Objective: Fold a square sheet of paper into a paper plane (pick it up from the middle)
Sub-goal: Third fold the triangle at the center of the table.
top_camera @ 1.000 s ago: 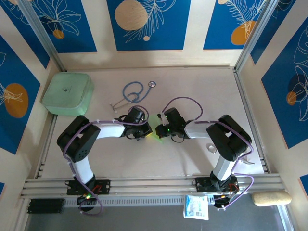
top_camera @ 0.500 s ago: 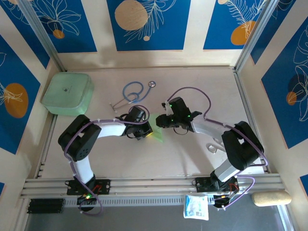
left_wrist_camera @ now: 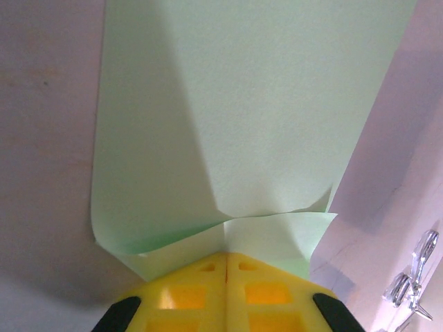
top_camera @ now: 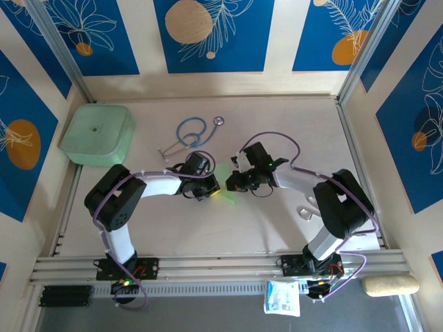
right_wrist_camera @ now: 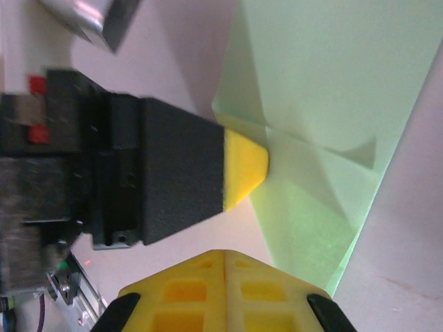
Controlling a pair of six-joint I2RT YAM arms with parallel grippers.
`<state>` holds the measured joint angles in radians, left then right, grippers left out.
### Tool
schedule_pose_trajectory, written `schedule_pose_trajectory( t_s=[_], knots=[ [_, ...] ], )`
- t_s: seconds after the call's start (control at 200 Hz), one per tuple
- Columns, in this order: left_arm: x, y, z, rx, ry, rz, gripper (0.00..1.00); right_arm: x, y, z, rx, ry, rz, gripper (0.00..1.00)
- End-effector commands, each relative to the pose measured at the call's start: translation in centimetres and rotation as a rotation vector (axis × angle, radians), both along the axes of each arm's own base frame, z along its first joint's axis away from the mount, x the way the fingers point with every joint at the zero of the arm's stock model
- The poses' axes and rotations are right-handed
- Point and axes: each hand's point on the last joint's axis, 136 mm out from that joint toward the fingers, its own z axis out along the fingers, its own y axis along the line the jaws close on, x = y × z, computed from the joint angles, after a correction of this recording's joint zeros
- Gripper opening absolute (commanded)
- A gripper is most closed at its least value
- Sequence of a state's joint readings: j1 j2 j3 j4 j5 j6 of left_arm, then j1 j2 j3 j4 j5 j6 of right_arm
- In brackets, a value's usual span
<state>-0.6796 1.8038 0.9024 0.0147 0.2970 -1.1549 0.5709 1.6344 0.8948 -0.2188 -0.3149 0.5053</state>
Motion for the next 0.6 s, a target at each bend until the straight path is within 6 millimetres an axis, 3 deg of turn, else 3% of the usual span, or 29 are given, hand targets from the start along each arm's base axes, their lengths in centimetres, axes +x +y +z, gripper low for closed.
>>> schedule_pose_trajectory(
  t_s=[0.0,0.295,0.595],
  knots=[
    [-1.6,1.3,-2.6,0.078,0.084,0.010,0.07,-2.1,0.6,-1.0,-0.014,0.073,0.064,0.03],
    [-1.8,1.4,-2.9,0.081,0.100,0.015,0.05,-2.4,1.2,-3.1,-0.082,0.108,0.079,0.00],
    [-1.7,1.3,-2.9,0.081,0.100,0.015,0.05,-1.8,0.5,-3.9,-0.139,0.112,0.045,0.00]
  ],
)
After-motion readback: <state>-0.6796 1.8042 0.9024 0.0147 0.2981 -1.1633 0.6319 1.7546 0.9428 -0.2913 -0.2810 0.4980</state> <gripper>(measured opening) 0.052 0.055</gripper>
